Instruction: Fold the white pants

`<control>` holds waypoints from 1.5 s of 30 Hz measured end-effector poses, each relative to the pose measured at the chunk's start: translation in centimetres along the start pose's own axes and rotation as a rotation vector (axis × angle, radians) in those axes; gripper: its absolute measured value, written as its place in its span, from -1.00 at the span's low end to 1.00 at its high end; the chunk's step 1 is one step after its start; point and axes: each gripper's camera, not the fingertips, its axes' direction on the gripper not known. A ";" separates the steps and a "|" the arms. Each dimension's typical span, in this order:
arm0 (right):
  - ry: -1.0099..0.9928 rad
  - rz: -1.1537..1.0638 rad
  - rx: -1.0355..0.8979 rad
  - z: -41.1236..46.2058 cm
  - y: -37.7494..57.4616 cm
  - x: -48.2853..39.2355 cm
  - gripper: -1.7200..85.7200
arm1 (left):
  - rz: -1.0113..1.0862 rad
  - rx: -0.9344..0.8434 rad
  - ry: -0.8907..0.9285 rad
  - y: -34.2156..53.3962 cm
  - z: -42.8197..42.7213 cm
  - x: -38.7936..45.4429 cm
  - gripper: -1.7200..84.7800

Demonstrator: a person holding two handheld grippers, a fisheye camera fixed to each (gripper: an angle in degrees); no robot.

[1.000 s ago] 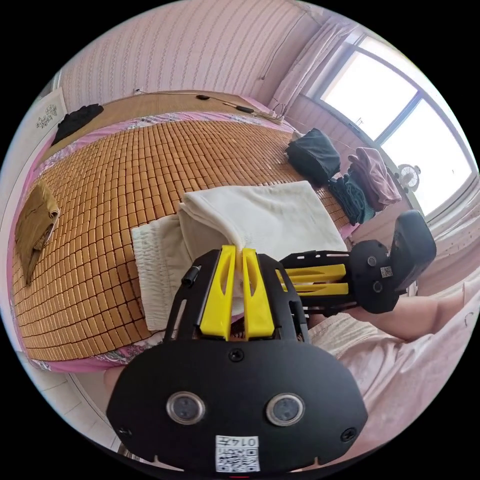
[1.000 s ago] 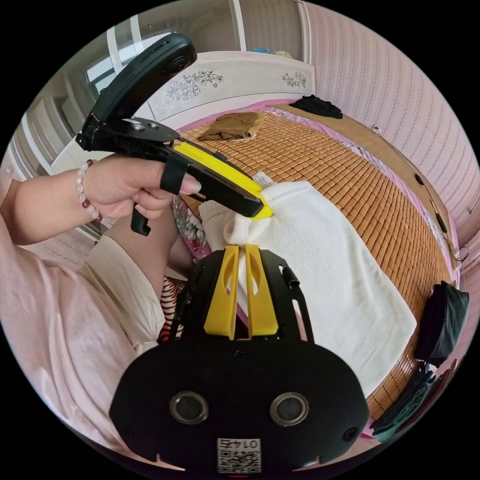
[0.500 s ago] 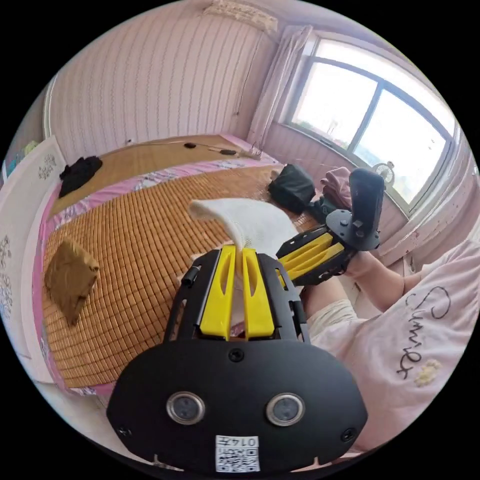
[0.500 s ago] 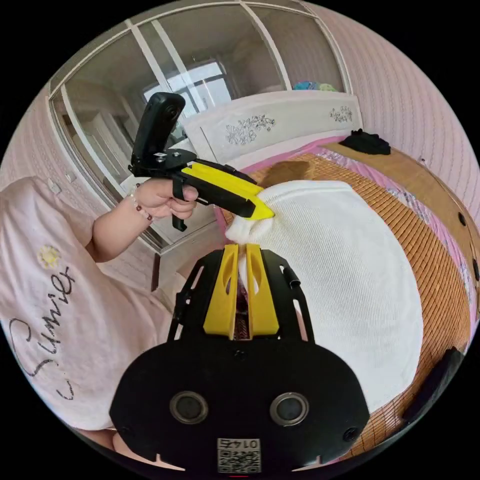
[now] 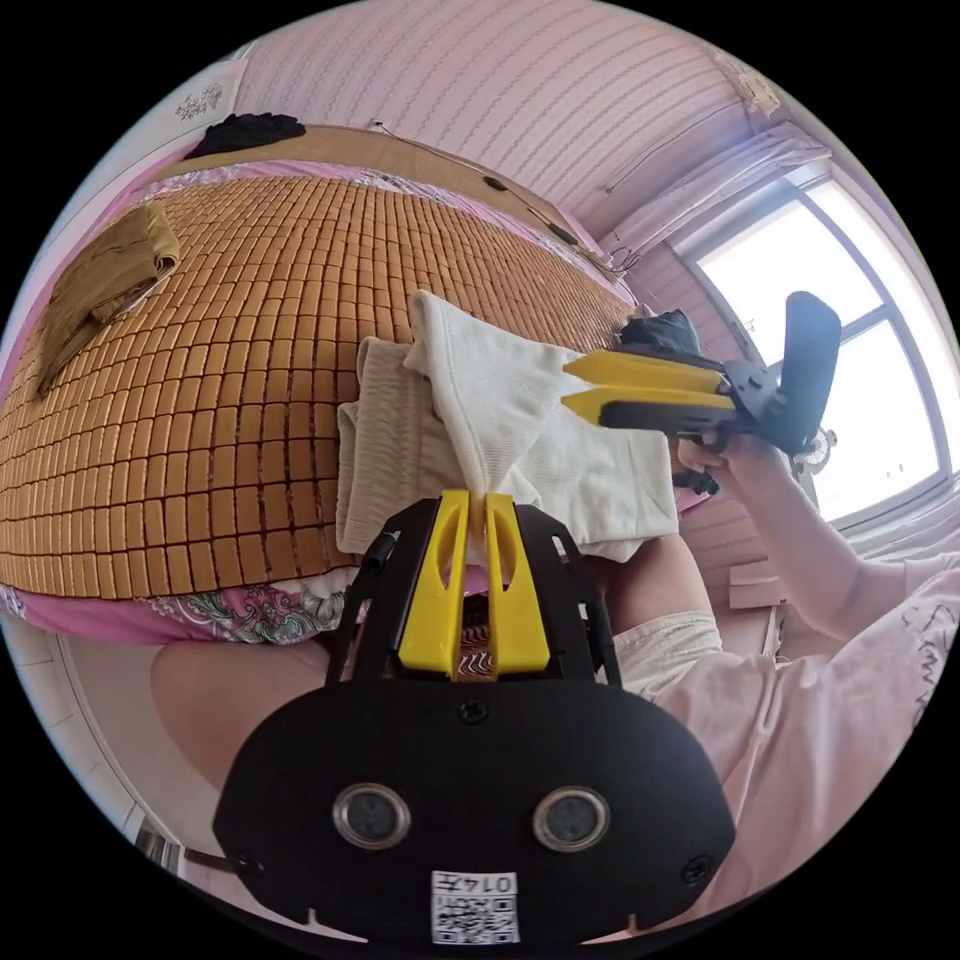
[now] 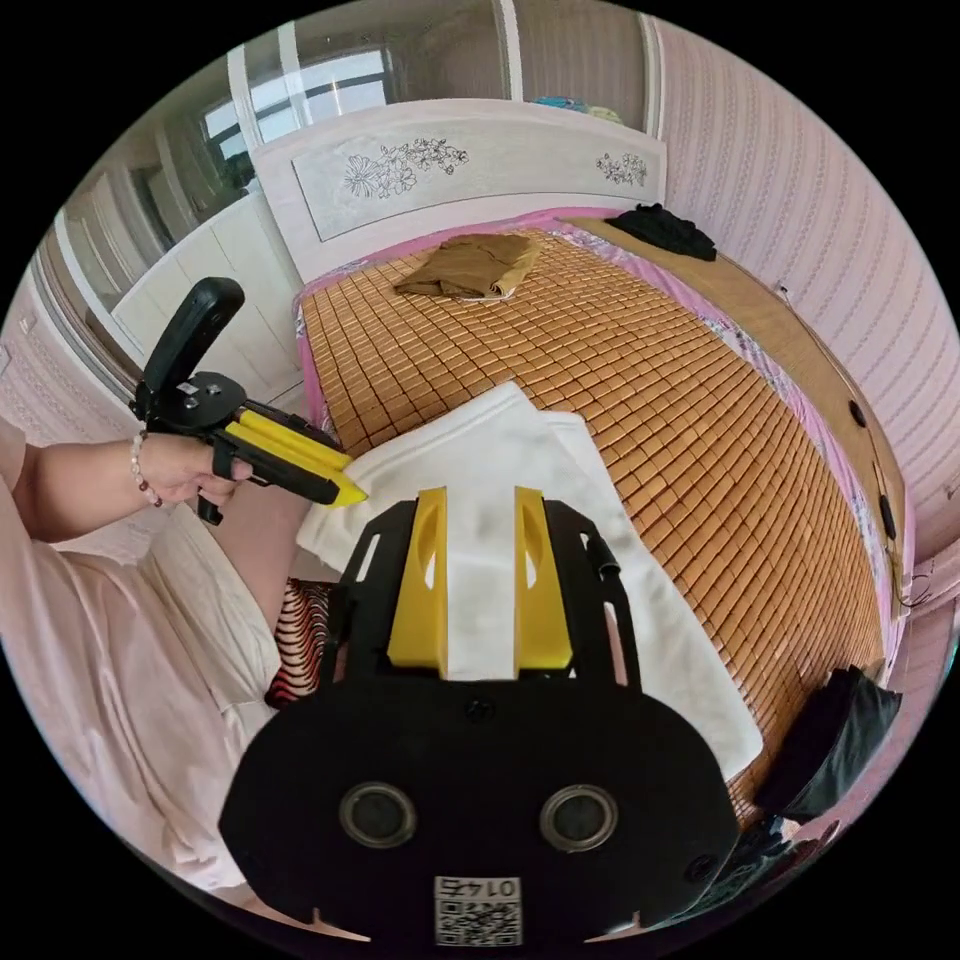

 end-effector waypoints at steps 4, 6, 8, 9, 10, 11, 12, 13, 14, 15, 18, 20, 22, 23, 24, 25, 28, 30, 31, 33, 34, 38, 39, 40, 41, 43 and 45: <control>0.059 -0.040 -0.089 4.2 -5.2 3.1 -0.60 | 0.036 0.019 -0.006 0.2 -0.9 0.1 -0.90; 0.019 -0.022 -0.141 6.3 -6.6 4.7 -0.63 | 0.061 0.024 -0.013 0.4 -1.2 0.1 -0.90; -0.199 0.012 -0.264 7.7 -7.4 6.9 -0.81 | 0.103 0.032 -0.028 0.4 -1.6 0.3 -0.90; -0.207 0.022 -0.267 7.3 -7.4 7.4 -0.85 | 0.117 0.035 -0.019 0.4 -1.9 0.4 -0.90; -0.227 0.011 -0.207 5.3 -7.0 8.0 -0.89 | 0.139 0.049 0.008 0.4 -2.5 0.6 -0.90; -0.245 -0.007 -0.097 2.6 -6.4 8.6 -0.90 | 0.167 0.069 0.056 0.4 -3.3 1.0 -0.89; -0.245 -0.020 -0.042 1.2 -6.0 8.9 -0.90 | 0.182 0.083 0.081 0.5 -3.8 1.2 -0.89; -0.228 -0.028 0.046 -1.4 -5.5 9.8 -0.91 | 0.204 0.114 0.120 0.6 -4.7 1.6 -0.87; -0.217 -0.009 0.079 -2.9 -5.3 11.2 -0.90 | 0.212 0.145 0.139 0.7 -5.4 1.8 -0.85; -0.216 0.003 0.083 -3.3 -5.4 12.0 -0.89 | 0.214 0.160 0.147 0.8 -5.8 1.8 -0.84; -0.132 0.047 0.030 -1.7 -6.1 15.2 -0.83 | 0.189 0.210 0.118 1.1 -6.4 0.4 -0.81; -0.088 0.106 -0.072 1.8 -6.6 17.4 -0.71 | 0.164 0.186 0.060 1.1 -5.8 -1.4 -0.79; -0.173 0.181 -0.121 4.0 -6.7 19.2 -0.61 | 0.146 0.173 0.028 0.9 -5.5 -2.8 -0.79; -0.235 0.226 -0.148 5.4 -6.6 20.2 -0.58 | 0.133 0.163 0.010 0.6 -5.2 -3.7 -0.79; -0.252 0.239 -0.161 6.0 -6.5 20.5 -0.57 | 0.130 0.148 0.005 0.3 -5.0 -4.1 -0.79; -0.269 0.255 -0.202 7.2 -6.3 20.9 -0.56 | 0.131 0.121 -0.005 -0.1 -4.6 -4.7 -0.78; -0.315 0.281 -0.302 9.5 -5.8 21.5 -0.61 | 0.125 0.098 0.022 -0.4 -4.1 -5.2 -0.76; -0.402 0.254 -0.277 9.2 -5.4 21.6 -0.72 | 0.128 0.104 0.038 0.0 -3.9 -5.2 -0.75; -0.448 0.268 -0.303 9.1 -5.1 21.9 -0.81 | 0.127 0.096 0.035 0.2 -3.7 -5.1 -0.74; -0.448 0.227 -0.252 7.3 -4.3 22.0 -0.84 | 0.123 0.083 0.024 0.6 -3.3 -5.1 -0.72; -0.458 0.211 -0.185 5.5 -3.5 22.1 -0.85 | 0.122 0.081 0.021 0.9 -3.1 -5.1 -0.71; -0.524 0.087 0.128 -3.3 0.8 21.5 -0.88 | 0.197 0.110 -0.021 1.7 -3.1 -4.3 -0.65; -0.535 0.074 0.157 -4.4 1.5 21.4 -0.88 | 0.215 0.116 -0.031 1.8 -3.1 -4.1 -0.64; -0.547 0.039 0.199 -6.6 2.9 20.8 -0.88 | 0.258 0.125 -0.043 2.0 -3.0 -3.7 -0.62; -0.540 0.009 0.218 -8.6 4.3 20.0 -0.88 | 0.300 0.128 -0.041 2.0 -2.9 -3.3 -0.59; -0.543 -0.026 0.234 -11.2 6.2 18.7 -0.88 | 0.363 0.126 -0.040 2.1 -2.7 -2.7 -0.56; -0.560 -0.048 0.238 -13.3 8.0 17.5 -0.88 | 0.443 0.128 -0.036 2.1 -2.9 -1.9 -0.52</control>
